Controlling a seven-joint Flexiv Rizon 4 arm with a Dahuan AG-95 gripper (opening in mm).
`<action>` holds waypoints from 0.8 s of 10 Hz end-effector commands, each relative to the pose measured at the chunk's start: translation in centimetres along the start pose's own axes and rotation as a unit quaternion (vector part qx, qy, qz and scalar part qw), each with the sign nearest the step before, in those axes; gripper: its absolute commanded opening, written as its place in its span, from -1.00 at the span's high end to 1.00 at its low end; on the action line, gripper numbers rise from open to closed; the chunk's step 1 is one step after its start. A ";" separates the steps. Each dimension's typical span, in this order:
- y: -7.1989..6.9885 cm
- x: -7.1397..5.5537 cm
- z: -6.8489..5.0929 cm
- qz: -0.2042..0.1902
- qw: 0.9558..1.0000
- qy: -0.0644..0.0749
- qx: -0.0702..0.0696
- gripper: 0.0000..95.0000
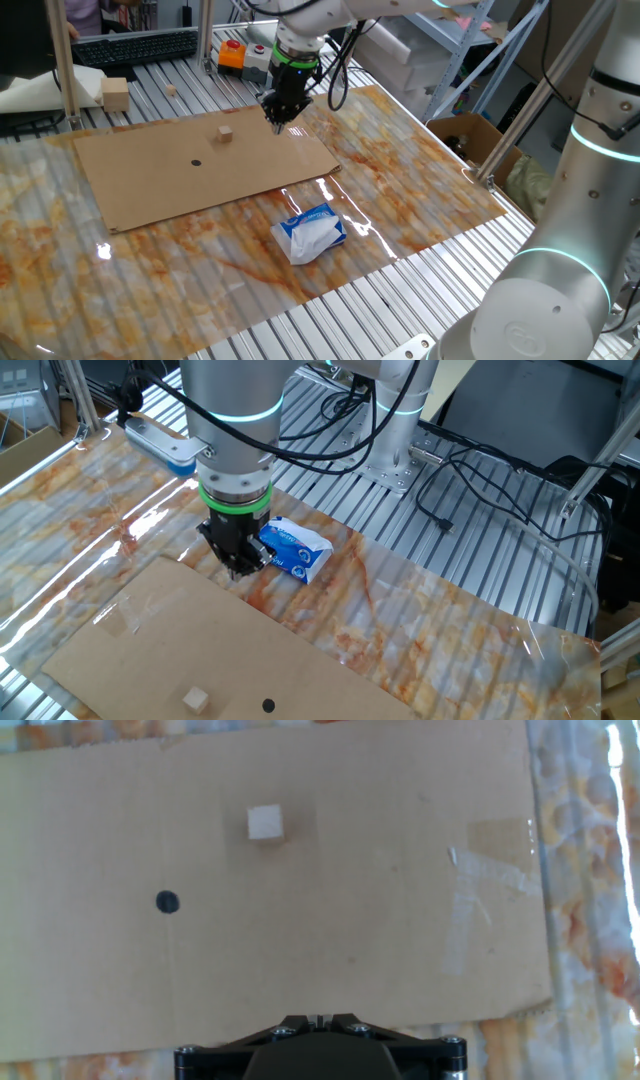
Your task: Grab the block and place it at the designated location
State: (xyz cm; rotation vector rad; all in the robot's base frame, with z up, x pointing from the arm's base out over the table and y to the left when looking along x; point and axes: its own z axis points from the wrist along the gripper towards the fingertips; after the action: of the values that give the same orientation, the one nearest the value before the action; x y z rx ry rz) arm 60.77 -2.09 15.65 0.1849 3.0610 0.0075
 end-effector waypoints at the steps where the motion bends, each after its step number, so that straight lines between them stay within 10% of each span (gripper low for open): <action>1: 0.3 -2.1 -0.2 0.021 1.000 0.000 -0.020 0.20; 8: 0.9 -8.3 0.5 0.016 1.000 -0.004 -0.017 -0.20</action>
State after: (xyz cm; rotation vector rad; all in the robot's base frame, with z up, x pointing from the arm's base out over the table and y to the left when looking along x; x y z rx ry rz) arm 69.12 -2.18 15.74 0.2321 3.0449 0.0622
